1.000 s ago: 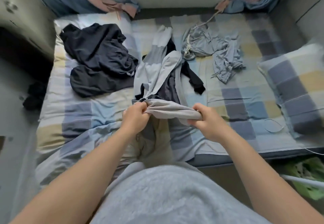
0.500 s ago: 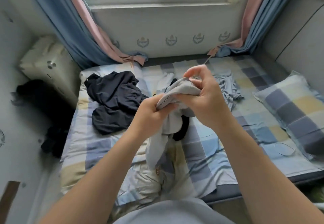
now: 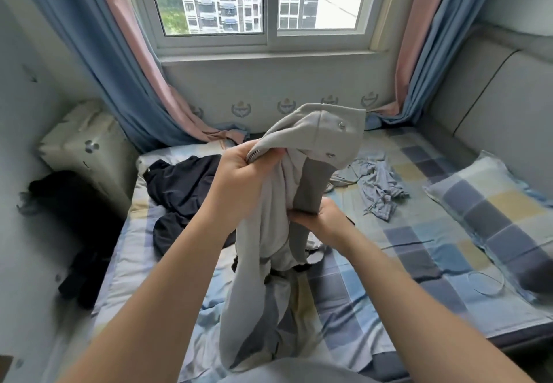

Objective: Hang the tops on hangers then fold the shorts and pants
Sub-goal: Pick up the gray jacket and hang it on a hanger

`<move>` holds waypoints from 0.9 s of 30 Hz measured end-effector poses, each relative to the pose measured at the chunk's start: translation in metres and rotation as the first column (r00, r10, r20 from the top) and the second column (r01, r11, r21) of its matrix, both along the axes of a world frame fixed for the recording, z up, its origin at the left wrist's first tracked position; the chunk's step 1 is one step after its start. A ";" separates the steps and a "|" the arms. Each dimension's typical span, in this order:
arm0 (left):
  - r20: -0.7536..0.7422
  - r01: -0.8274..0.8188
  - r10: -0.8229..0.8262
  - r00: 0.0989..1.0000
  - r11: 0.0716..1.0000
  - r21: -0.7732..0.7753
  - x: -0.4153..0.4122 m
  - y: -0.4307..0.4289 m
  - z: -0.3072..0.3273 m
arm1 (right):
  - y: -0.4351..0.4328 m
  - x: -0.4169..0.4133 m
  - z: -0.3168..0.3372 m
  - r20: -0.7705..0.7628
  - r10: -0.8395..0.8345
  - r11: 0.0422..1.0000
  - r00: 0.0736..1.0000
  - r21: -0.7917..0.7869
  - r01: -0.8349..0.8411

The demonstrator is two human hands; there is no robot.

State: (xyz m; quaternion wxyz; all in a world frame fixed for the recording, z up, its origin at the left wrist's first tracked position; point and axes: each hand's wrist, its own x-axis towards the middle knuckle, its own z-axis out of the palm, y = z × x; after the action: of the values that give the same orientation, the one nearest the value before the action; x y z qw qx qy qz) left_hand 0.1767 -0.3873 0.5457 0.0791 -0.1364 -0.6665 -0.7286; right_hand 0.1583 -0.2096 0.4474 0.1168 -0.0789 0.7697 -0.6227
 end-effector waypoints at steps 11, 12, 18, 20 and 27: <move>0.316 -0.282 0.304 0.899 0.953 -0.114 -0.051 0.066 -0.031 | 0.132 -0.026 -0.032 0.027 -0.210 0.978 0.977 0.018 0.209; 0.319 -0.294 0.341 0.884 0.937 -0.186 -0.055 0.076 -0.035 | 0.145 -0.027 -0.025 -0.012 -0.216 0.976 0.976 0.009 0.216; 0.159 0.006 0.144 0.977 0.723 -0.691 -0.056 0.159 -0.054 | 0.190 -0.026 0.021 -0.180 -0.084 0.996 0.980 0.019 0.089; 0.192 0.239 -0.147 0.970 0.683 -0.690 -0.055 0.189 -0.059 | 0.202 -0.025 0.033 -0.215 -0.049 0.999 0.975 0.005 0.051; 0.115 0.155 -0.110 0.987 0.826 -0.542 -0.056 0.258 -0.081 | 0.271 -0.032 0.038 -0.247 -0.040 0.997 0.968 0.053 0.055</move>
State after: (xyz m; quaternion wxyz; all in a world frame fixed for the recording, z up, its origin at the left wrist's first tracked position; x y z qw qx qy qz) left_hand 0.1210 -0.1294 0.4651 -0.0401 -0.1705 -0.8388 -0.5155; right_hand 0.1258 0.0616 0.4853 0.0080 -0.1332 0.7979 -0.5878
